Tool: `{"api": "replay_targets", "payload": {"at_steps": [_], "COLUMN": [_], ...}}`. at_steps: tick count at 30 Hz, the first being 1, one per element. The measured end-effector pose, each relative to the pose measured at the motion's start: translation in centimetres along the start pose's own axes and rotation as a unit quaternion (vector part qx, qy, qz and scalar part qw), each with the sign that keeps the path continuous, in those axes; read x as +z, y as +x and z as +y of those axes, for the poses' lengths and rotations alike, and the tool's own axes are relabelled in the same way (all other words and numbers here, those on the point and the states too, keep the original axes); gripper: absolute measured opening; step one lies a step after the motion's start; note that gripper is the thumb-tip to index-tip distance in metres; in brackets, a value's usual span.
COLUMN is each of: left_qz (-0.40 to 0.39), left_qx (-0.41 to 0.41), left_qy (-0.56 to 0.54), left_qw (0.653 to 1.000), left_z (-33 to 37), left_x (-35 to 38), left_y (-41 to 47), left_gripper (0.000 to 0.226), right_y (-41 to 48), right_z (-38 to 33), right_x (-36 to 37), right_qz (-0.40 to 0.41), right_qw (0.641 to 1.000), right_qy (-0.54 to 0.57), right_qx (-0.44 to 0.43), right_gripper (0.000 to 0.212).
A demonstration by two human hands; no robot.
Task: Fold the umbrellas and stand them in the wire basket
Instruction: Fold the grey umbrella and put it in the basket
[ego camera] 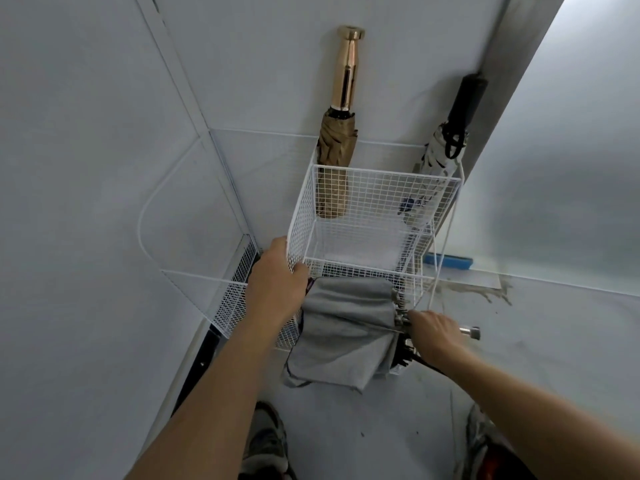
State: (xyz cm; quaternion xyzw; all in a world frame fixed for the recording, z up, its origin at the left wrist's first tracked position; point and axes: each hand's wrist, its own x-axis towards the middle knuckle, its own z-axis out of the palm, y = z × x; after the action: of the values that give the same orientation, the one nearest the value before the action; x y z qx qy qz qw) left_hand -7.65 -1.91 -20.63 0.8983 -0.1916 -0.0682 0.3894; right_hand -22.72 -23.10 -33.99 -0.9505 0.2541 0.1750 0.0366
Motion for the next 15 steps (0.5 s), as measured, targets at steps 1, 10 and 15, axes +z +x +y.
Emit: {"api": "replay_targets", "payload": {"at_steps": [1,10,15], "left_qz": [0.001,0.08,-0.162], "left_qx": [-0.001,0.064,0.193], "left_qy": [-0.002,0.005,0.117], "left_qw": [1.0,0.995,0.961], "left_z": [0.1,1.4,2.7], "left_x": [-0.1,-2.2,-2.2], "left_y": [-0.1,-4.0,-7.2], "left_gripper": [0.028,0.046,0.112], "right_y": [-0.2,-7.0,-13.2], "right_z": [0.5,2.9,2.9], "right_x": [-0.6,-13.5,-21.0], "right_qz": [0.015,0.121,0.241], "right_qw": [1.0,0.99,0.958], "right_qy": [0.005,-0.026,-0.09], "right_qx": [-0.015,-0.071,-0.124], "right_gripper": [0.017,0.031,0.022]}}
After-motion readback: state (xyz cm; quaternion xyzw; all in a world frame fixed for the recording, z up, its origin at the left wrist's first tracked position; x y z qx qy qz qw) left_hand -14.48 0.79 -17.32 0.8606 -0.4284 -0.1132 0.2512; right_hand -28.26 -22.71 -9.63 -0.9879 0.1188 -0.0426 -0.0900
